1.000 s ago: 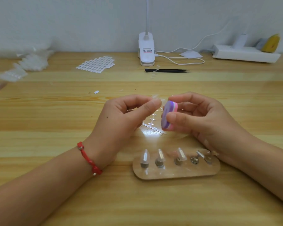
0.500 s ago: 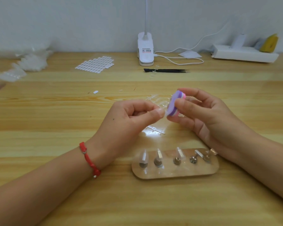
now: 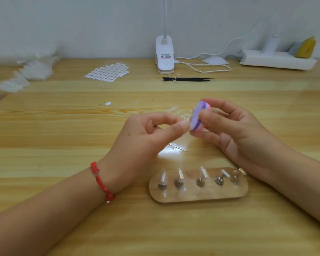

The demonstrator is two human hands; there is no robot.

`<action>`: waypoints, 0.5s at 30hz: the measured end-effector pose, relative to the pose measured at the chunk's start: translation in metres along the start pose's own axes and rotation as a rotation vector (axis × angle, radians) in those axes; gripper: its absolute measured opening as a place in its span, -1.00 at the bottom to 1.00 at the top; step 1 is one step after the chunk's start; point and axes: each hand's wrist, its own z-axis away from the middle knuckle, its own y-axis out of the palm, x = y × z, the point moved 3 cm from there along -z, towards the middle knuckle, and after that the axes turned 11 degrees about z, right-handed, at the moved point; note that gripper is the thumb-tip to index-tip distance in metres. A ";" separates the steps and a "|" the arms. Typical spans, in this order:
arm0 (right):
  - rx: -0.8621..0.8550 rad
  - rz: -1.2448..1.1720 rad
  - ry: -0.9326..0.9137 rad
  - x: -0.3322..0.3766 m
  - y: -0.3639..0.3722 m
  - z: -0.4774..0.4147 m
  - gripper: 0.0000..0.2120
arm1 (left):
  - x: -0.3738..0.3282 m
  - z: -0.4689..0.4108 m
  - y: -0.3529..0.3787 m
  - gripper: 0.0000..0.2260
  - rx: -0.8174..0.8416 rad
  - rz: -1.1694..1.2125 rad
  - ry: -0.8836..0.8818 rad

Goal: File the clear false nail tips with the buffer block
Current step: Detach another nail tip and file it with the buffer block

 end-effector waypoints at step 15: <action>0.034 0.077 -0.007 0.002 0.003 0.002 -0.74 | -0.002 0.003 0.003 -0.83 -0.039 -0.003 0.072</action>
